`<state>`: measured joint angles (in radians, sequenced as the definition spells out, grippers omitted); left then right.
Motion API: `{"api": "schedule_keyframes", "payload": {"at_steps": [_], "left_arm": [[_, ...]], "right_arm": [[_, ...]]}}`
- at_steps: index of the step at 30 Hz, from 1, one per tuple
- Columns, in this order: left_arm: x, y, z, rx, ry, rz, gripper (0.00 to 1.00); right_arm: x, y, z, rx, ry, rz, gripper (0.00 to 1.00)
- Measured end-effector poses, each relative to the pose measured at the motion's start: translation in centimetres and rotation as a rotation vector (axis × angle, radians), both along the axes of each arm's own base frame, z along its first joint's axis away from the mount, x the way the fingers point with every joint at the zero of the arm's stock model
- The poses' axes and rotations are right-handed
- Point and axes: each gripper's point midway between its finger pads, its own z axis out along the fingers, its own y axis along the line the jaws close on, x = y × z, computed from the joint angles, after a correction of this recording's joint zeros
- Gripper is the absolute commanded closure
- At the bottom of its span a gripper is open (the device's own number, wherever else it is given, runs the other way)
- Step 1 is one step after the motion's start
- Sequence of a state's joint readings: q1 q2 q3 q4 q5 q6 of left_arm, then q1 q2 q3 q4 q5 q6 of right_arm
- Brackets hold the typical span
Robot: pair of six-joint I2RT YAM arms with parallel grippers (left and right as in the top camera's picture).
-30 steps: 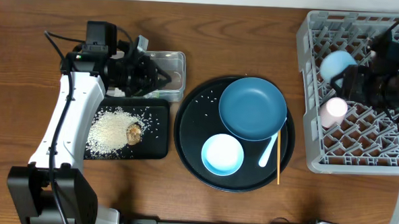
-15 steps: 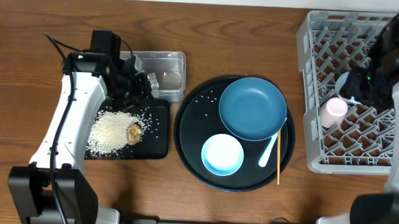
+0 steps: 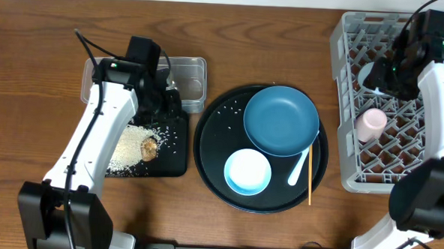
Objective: Sort waste into correct bins and load items into the dishwasher rack
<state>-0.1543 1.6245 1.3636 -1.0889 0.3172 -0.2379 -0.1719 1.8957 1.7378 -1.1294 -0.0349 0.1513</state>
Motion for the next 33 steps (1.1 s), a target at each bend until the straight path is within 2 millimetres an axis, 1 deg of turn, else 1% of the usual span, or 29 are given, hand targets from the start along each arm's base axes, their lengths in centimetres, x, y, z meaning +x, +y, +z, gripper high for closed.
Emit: {"api": "schedule_keyframes", "payload": {"at_steps": [6,10,13,18,21,22,23,24,27,28,33], "left_arm": [[-0.3,0.1,-0.1,0.02,0.01,-0.005,0.81],[-0.4,0.3,-0.2,0.029,0.014,-0.004,0.81],[-0.4,0.4,-0.2,0.033,0.014,-0.003,0.81],[-0.6,0.4,-0.2,0.036,0.02,-0.003,0.81],[-0.7,0.4,-0.2,0.036,0.024,-0.003,0.81],[-0.7,0.4,-0.2,0.036,0.024,-0.003,0.81],[-0.7,0.4,-0.2,0.037,0.025,-0.003,0.81],[-0.7,0.4,-0.2,0.037,0.025,-0.003,0.81],[-0.7,0.4,-0.2,0.037,0.025,-0.003,0.81],[-0.7,0.4,-0.2,0.037,0.027,-0.003,0.81],[-1.0,0.5,-0.3,0.039,0.04,-0.004,0.81]], "right_arm": [[1.4,0.0,-2.6,0.003,0.017,0.012,0.78],[1.7,0.8,-4.0,0.004,0.045,0.034,0.77],[1.7,0.9,-4.2,-0.018,0.053,0.041,0.74],[2.1,0.6,-4.1,-0.044,0.041,0.037,0.7],[2.1,0.5,-4.1,-0.05,0.041,0.037,0.61],[2.1,0.5,-4.1,-0.05,0.041,0.038,0.56],[2.1,0.5,-4.1,-0.051,0.041,0.039,0.47],[2.1,0.5,-4.1,-0.051,0.041,0.039,0.41],[2.3,0.4,-4.0,-0.053,0.032,0.041,0.28],[2.5,0.4,-4.0,-0.057,0.024,0.048,0.26],[2.8,0.3,-3.9,-0.061,0.014,0.048,0.24]]}}
